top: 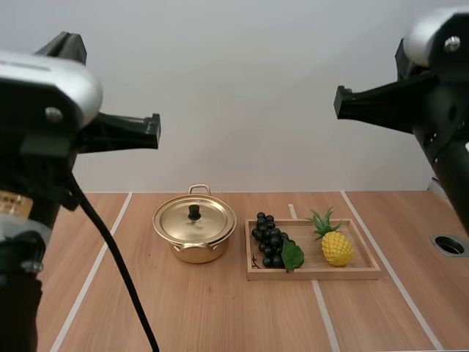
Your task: Open the pot, put the pineapple inside, and close it
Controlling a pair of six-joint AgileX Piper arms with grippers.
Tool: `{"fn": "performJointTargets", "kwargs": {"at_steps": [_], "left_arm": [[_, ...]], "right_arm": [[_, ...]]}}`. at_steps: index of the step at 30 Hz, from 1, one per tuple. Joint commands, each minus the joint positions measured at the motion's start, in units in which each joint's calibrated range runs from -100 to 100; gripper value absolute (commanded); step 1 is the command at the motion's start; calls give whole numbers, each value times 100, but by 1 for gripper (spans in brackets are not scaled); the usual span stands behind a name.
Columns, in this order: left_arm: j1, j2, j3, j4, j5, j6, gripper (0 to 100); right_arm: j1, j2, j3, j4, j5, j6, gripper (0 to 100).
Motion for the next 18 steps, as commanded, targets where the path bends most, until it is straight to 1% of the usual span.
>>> {"fn": "performJointTargets", "kwargs": {"at_steps": [1,3,5,6,9,13,18], "left_arm": [[-1,519,-686,42,1209,-109,0],[-1,933,-1155,42,1690,-109,0],[8,1207,-1568,42,2098,-109,0],[8,1462,-1866,42,2391,-109,0],[8,1970,-2611,42,3350,-109,0],[8,2804,-3592,42,4618,-109,0],[8,3741,-4516,42,6169,-109,0]], "right_arm": [[-174,569,-707,-288,1316,-46,0],[-280,957,-1149,-400,2018,76,0],[-369,1347,-1557,-619,2623,338,0],[-402,1585,-1860,-746,3070,542,0],[-424,2150,-2594,-1226,4094,876,0],[-424,2829,-3561,-1623,5259,900,0],[-424,3572,-4442,-1825,6946,900,0]]}}
